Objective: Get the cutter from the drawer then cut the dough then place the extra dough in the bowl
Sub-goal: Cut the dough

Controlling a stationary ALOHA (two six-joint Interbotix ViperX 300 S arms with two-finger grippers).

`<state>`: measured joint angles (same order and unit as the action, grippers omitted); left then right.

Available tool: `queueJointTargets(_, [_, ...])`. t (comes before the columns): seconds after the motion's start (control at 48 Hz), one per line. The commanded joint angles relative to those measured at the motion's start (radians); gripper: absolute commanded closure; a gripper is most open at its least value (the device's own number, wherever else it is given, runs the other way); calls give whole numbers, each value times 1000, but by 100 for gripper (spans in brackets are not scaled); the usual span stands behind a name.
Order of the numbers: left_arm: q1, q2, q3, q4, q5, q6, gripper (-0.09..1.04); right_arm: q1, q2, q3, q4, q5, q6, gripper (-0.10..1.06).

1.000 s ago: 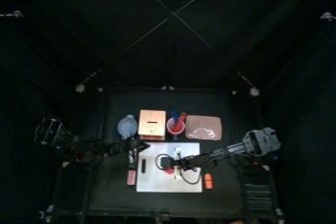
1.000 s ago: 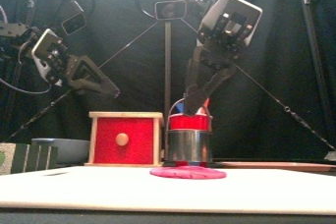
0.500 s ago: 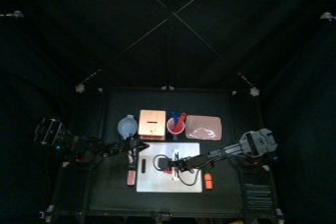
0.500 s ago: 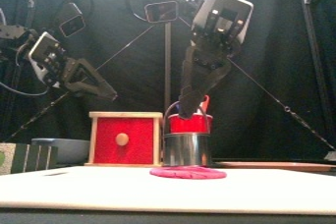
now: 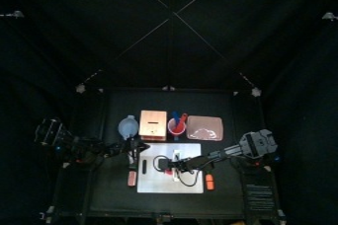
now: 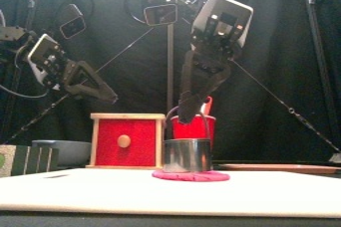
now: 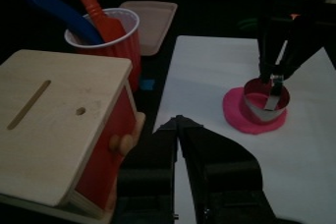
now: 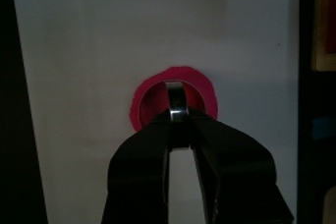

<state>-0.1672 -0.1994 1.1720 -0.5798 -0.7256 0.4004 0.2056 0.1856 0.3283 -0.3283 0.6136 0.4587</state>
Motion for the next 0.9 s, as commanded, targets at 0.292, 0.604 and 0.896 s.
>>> queueJointTargets(0.292, [-5, -2, -26, 35, 3, 5, 45, -12, -51, -3, 2, -8, 14, 23])
queueJointTargets(0.604, [0, 17, -64, 66, 12, 0, 30, -9, -169, 49, -2, -101, 18, 3])
queueJointTargets(0.896, [-25, 29, -164, 81, -34, -8, 32, -48, -351, 394, 31, -657, 17, 3])
